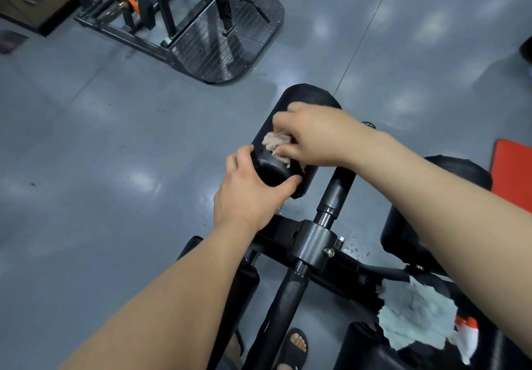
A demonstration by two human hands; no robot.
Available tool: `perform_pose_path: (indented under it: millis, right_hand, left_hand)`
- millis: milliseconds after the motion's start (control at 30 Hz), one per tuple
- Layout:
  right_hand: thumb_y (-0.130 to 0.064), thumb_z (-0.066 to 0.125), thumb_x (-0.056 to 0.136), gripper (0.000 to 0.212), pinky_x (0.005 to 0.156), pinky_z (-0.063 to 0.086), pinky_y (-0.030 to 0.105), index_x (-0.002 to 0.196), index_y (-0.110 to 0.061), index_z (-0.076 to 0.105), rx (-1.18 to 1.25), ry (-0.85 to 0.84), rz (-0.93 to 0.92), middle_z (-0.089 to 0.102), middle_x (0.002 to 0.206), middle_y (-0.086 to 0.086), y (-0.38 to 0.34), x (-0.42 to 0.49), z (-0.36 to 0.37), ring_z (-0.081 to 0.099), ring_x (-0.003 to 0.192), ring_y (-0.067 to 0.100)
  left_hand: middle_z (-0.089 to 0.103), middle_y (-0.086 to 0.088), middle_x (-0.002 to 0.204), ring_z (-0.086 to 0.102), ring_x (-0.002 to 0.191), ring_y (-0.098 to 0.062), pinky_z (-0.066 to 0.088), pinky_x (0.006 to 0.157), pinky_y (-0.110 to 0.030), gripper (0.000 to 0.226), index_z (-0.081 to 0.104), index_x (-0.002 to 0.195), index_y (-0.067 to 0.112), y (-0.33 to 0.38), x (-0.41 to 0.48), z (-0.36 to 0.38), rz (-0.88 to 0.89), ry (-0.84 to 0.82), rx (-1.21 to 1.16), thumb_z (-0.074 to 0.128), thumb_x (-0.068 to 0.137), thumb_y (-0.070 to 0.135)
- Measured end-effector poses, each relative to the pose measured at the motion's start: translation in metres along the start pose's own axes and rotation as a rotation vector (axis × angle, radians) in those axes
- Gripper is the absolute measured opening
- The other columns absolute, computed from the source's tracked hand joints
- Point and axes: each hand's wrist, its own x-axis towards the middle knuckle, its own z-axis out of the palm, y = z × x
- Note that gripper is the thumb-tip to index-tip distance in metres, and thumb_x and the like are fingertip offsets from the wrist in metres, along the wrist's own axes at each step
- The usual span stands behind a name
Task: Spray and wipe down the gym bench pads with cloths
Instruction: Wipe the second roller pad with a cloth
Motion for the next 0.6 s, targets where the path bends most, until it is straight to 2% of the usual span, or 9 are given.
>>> perform_pose_path:
  millis: [133,233,333,467,600]
  right_hand:
    - [-0.046,0.058,0.094,0.036,0.074,0.05,0.041,0.115,-0.018,0.053,-0.061,0.123,0.267,0.055,0.111,0.009,0.029,0.008,-0.006,0.061,0.101,0.036]
    - [-0.042,0.06,0.092,0.028,0.073,0.05,0.039,0.101,-0.018,0.05,-0.042,0.111,0.143,0.055,0.102,0.005,0.01,0.005,0.001,0.062,0.098,0.034]
    - [-0.045,0.062,0.092,0.029,0.067,0.044,0.035,0.093,-0.027,0.04,0.025,-0.03,-0.056,0.044,0.093,-0.009,-0.016,-0.002,0.006,0.055,0.086,0.021]
    - [-0.051,0.062,0.09,0.027,0.065,0.041,0.034,0.095,-0.036,0.04,0.052,-0.073,0.005,0.046,0.093,-0.01,-0.008,-0.004,-0.001,0.052,0.086,0.016]
    - [-0.047,0.066,0.088,0.026,0.076,0.051,0.041,0.089,-0.036,0.042,0.086,-0.128,0.065,0.051,0.095,-0.009,0.001,-0.004,-0.005,0.055,0.09,0.02]
  left_hand:
    - [0.038,0.016,0.139,0.058,0.111,-0.015,0.051,0.088,-0.041,0.095,0.031,0.14,0.038,0.0,-0.001,0.0,0.008,-0.001,0.003,0.069,0.065,0.082]
    - [0.037,0.016,0.14,0.054,0.104,-0.012,0.047,0.084,-0.037,0.094,0.03,0.14,0.037,-0.001,-0.001,-0.001,0.007,-0.009,0.007,0.069,0.067,0.08]
    - [0.04,0.015,0.135,0.054,0.097,-0.013,0.045,0.081,-0.037,0.092,0.032,0.137,0.037,0.0,0.0,-0.002,0.001,-0.018,-0.005,0.069,0.065,0.08]
    - [0.038,0.015,0.137,0.058,0.105,-0.016,0.048,0.084,-0.038,0.094,0.031,0.139,0.038,0.0,0.0,-0.002,0.0,-0.016,0.0,0.068,0.065,0.08]
    - [0.036,0.017,0.143,0.056,0.112,-0.014,0.045,0.087,-0.036,0.092,0.028,0.144,0.038,0.0,0.0,-0.002,0.01,-0.015,-0.022,0.066,0.069,0.076]
